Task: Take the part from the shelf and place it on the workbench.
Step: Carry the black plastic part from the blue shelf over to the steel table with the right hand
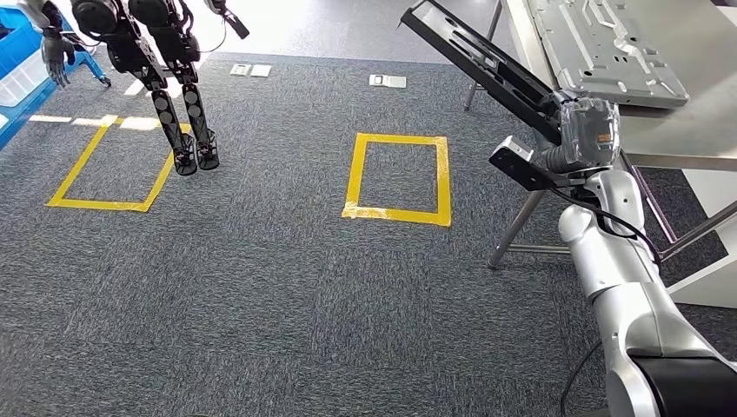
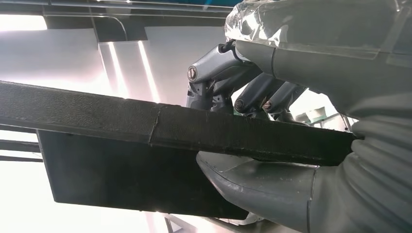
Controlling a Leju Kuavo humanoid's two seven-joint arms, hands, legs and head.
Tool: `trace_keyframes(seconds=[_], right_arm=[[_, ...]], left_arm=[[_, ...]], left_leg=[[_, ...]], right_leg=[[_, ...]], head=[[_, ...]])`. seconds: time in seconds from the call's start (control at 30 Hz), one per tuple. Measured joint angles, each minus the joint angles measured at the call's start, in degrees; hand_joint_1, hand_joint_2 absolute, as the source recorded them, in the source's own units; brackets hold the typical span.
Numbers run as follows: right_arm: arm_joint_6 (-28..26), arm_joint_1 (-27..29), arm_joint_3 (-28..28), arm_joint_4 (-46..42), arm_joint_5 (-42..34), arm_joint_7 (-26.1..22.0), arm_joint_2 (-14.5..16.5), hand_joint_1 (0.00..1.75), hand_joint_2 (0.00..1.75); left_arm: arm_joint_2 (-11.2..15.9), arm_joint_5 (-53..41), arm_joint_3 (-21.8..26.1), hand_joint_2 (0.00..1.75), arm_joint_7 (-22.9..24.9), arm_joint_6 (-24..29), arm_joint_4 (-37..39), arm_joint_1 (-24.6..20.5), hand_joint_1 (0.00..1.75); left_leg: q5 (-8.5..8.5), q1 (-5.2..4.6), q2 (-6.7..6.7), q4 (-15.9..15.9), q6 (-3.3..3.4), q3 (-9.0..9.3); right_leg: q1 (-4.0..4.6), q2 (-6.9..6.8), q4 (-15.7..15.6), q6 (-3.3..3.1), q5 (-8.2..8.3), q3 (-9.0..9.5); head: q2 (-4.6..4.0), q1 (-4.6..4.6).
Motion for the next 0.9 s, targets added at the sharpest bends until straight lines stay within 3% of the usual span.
trace_keyframes(seconds=[0.17,0.27,0.33,0.5,0.57,0.63,0.7,0.73,0.8,0.83,0.9], right_arm=[[0.0,0.0,0.0,0.0,0.1,0.0,0.0,1.73,1.75],[0.0,0.0,0.0,0.0,0.3,0.0,0.1,1.73,1.75],[0.0,-0.1,0.0,0.0,0.5,0.0,0.2,1.73,1.75],[0.1,-0.5,0.0,0.0,0.5,0.0,0.2,1.73,1.75],[-0.1,-0.7,0.0,0.0,0.7,0.0,0.2,1.73,1.75],[-0.2,-0.7,0.0,0.1,0.9,0.0,0.2,1.73,1.75],[-0.4,-0.4,0.0,0.2,1.0,0.0,0.2,1.73,1.75],[-0.4,-0.3,0.0,0.2,1.1,0.0,0.2,1.73,1.75],[-0.5,-0.2,0.0,0.2,1.2,0.0,0.2,1.73,1.75],[-0.6,-0.2,0.0,0.2,1.2,0.0,0.3,1.73,1.75],[-0.7,-0.2,0.1,0.2,1.3,0.1,0.5,1.73,1.75]], left_arm=[[0.0,0.0,0.0,0.0,0.0,0.0,0.0,0.0,0.0],[0.0,0.0,0.0,0.0,0.0,0.0,0.0,0.0,0.0],[0.0,0.0,0.2,0.0,0.0,0.0,0.0,0.0,0.0],[-0.1,0.0,0.4,0.0,0.0,0.0,0.0,0.0,0.0],[-0.2,0.0,0.5,0.0,0.0,0.0,0.0,0.0,0.0],[-0.2,0.0,0.6,0.0,0.0,0.1,0.0,0.0,0.0],[-0.3,0.0,0.7,0.0,0.0,0.1,0.0,0.0,0.0],[-0.3,0.0,0.8,0.0,0.0,0.0,0.0,0.0,0.0],[-0.2,0.0,0.9,0.0,0.0,0.0,0.0,0.0,0.0],[-0.2,0.0,0.9,0.0,0.0,0.0,0.0,0.0,0.0],[-0.1,0.0,1.0,0.0,0.0,0.1,-0.1,0.0,0.0]], left_leg=[[-0.1,0.0,0.0,1.3,0.0,-1.33],[-0.3,-0.07,-0.03,1.8,0.22,-1.76],[-0.43,-0.03,-0.05,2.1,0.4,-1.85],[0.21,0.23,0.55,1.2,1.06,-1.08],[0.58,0.47,1.07,0.5,1.47,-0.53],[0.61,0.46,1.54,0.4,1.59,-0.43],[0.57,0.5,2.01,0.5,1.48,-0.48],[0.54,0.57,2.16,0.5,1.32,-0.5],[0.41,0.68,2.33,0.7,0.66,-0.54],[0.27,0.62,2.37,0.8,0.19,-0.56],[-0.1,0.47,2.4,1.0,-0.17,-0.55]], right_leg=[[0.0,0.0,1.2,0.06,-0.08,-1.34],[-0.49,-0.02,1.4,0.13,-0.06,-1.6],[-0.8,-0.02,1.4,0.19,-0.04,-1.64],[-0.64,-0.38,1.9,0.63,-0.29,-1.9],[-0.6,-1.66,6.0,0.37,-2.56,-3.67],[-0.77,-2.32,13.1,0.19,-5.83,-6.73],[-1.17,-2.47,16.6,0.67,-7.07,-7.81],[-1.52,-2.64,15.0,1.18,-6.52,-6.55],[-2.19,-3.35,7.7,2.21,-4.8,-1.92],[-2.21,-3.61,4.5,2.38,-4.14,0.15],[-2.18,-3.73,2.0,2.05,-3.78,1.87]], head=[[0.0,-0.01],[0.0,-0.02],[0.0,-0.01],[0.0,0.02],[0.0,0.19],[0.0,0.34],[0.0,0.36],[0.0,0.36],[0.0,0.36],[0.0,0.34],[0.0,0.11]])
